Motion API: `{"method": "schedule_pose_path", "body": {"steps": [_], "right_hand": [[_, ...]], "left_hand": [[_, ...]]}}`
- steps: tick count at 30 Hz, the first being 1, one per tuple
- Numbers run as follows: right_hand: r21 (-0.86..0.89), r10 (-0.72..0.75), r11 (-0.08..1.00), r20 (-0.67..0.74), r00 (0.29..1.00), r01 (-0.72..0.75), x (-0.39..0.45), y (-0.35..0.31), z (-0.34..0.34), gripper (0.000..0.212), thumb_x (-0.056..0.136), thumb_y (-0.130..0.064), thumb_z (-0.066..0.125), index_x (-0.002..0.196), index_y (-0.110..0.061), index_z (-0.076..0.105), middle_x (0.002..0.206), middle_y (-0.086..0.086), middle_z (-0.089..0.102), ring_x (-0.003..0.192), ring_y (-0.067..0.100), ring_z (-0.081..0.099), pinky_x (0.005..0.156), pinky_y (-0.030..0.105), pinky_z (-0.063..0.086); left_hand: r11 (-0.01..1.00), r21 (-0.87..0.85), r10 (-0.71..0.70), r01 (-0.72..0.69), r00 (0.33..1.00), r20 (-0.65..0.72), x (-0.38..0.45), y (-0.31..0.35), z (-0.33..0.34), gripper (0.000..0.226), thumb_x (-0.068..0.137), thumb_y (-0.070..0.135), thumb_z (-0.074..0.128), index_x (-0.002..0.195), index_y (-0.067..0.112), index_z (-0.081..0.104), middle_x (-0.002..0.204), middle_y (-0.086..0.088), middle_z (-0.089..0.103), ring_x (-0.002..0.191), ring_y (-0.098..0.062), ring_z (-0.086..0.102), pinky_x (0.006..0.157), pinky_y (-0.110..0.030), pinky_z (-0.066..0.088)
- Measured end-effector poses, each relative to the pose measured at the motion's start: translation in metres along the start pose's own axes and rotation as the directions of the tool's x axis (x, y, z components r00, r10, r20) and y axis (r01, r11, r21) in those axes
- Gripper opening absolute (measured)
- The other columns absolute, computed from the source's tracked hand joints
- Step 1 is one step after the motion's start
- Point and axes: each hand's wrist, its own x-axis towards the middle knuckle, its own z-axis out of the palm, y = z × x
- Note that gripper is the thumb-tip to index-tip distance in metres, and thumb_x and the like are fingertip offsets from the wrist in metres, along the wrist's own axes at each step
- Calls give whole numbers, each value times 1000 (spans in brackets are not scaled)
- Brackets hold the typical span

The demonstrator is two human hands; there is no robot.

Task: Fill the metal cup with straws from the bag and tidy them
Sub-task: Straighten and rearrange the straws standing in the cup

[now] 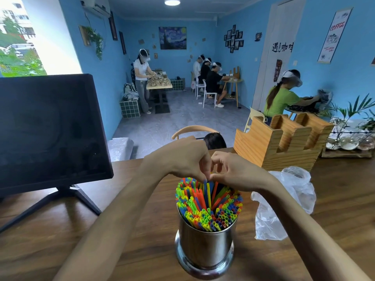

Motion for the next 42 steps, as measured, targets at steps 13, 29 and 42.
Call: {"method": "schedule_pose_path", "body": {"steps": [13, 29, 42], "right_hand": [[84, -44, 996, 14, 999, 42, -1, 1, -9, 15, 100, -34, 62, 107, -20, 64, 92, -10, 63, 78, 1, 55, 68, 19, 44], [437, -59, 883, -262, 963, 173, -5, -2, -22, 3, 102, -18, 60, 100, -19, 58, 93, -3, 75, 82, 11, 69, 68, 19, 47], [607, -22, 689, -528, 849, 396, 7, -41, -13, 22, 77, -26, 79, 91, -13, 68, 79, -1, 76, 76, 13, 73, 66, 22, 56]], "left_hand": [[980, -187, 85, -64, 991, 106, -1, -4, 4, 14, 76, 13, 77, 79, 26, 72, 67, 12, 68, 57, -1, 54, 62, -13, 41], [740, -640, -47, -209, 932, -358, -3, -30, 11, 14, 80, 22, 88, 89, 27, 78, 87, 7, 77, 65, -2, 57, 63, -13, 41], [667, -605, -317, -435, 569, -759, -3, -17, 13, 21, 84, 17, 84, 95, 34, 76, 86, 6, 76, 71, -26, 62, 66, -23, 49]]}}
